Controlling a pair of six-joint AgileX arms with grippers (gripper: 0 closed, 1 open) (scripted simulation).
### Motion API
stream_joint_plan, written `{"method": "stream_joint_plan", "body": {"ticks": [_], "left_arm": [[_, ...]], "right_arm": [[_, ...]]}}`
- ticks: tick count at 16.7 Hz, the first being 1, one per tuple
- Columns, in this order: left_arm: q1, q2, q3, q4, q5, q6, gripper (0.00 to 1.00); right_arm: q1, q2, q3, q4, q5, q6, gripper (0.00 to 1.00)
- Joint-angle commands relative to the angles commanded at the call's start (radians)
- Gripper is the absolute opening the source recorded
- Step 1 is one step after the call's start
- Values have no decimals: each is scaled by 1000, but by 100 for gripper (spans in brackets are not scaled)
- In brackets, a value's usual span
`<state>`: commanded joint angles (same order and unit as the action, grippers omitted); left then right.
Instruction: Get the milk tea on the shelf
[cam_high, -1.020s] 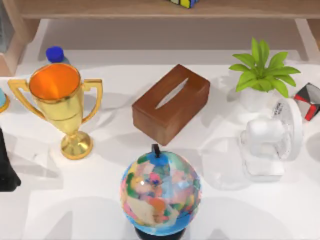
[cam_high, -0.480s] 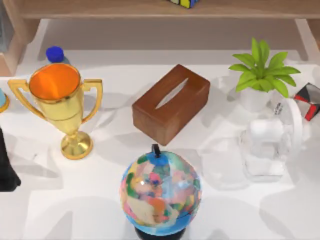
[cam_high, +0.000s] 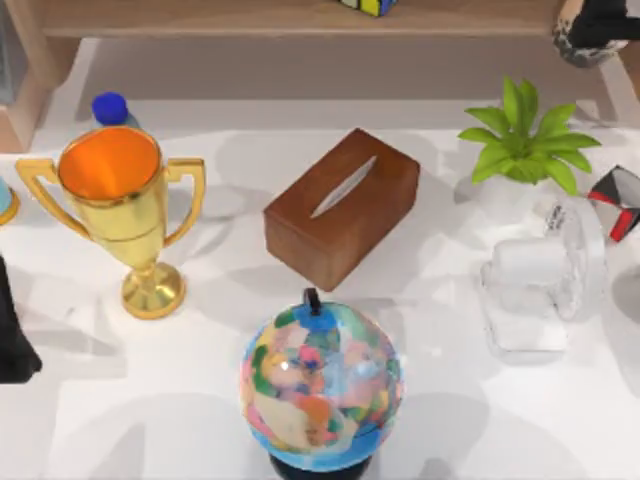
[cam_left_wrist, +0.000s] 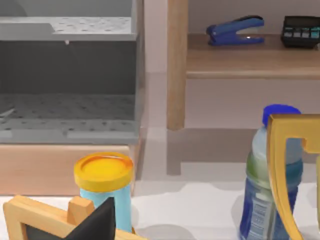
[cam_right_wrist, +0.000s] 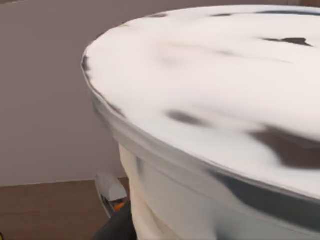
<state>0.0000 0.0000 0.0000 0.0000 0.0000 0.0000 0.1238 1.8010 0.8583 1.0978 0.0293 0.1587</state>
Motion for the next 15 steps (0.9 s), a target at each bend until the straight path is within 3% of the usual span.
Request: {"method": "stream_joint_plan", "body": {"ticks": [8,15], "left_arm": [[0,0,0,0,0,0,100],[0,0,0,0,0,0,100]], "right_arm": [[219,64,440,-607,306,-72,0],[248,83,565,-748,380,-111,0]]}}
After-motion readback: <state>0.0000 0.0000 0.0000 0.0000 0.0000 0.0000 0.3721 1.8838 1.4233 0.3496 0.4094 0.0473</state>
